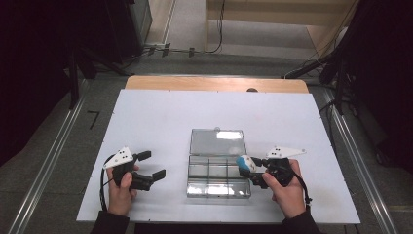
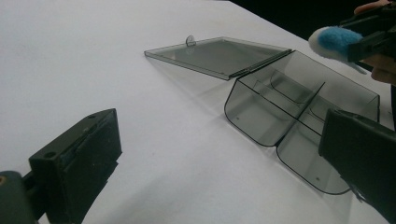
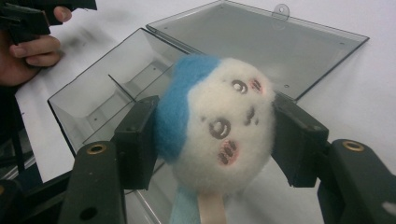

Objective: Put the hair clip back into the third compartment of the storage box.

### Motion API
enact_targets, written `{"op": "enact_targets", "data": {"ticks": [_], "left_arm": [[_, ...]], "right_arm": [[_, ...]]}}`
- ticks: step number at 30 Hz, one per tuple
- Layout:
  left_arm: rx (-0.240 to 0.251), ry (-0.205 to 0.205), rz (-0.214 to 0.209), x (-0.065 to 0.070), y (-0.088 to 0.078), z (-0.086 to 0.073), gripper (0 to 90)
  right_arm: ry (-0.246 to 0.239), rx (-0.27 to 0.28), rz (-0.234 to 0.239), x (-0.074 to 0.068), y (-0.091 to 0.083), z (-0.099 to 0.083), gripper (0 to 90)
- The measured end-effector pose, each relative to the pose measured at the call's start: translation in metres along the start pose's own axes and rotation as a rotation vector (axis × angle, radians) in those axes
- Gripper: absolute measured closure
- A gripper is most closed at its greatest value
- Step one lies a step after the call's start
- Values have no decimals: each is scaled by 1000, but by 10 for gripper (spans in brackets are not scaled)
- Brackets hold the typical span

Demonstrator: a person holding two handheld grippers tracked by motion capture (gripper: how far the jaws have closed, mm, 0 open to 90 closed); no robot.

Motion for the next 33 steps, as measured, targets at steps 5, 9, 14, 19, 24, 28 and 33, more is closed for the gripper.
{"op": "enact_targets", "data": {"ticks": [5,9,14,19,24,28,33], "left_arm": [[-2,2,0,0,0,0,0],[-3,2,0,0,0,0,0],[-2,1,0,0,0,0,0],[-3,2,0,0,0,0,0],[-5,3,-1,0,0,-1,0],[-6,4,-1,0,0,-1,0],[-5,4,-2,1,0,-1,0]], "right_arm": [[10,4,11,-6,5,1,364],[21,-1,16,-9,9,1,363],[35,3,15,-11,14,1,362],[40,6,8,-11,19,1,356],[35,-3,-14,-7,22,-1,337],[38,3,-16,-5,25,-2,324],[22,8,-24,-5,25,-1,300]]}}
Point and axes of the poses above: each handheld gripper's, and its own axes: y roughly forward along the jaws, z roughly out of its top, x roughly to its right, the point moved 10 cm from there along y, roughly forward along the jaws, and after that the axes turned 5 degrees about x, right-handed, at the moved point
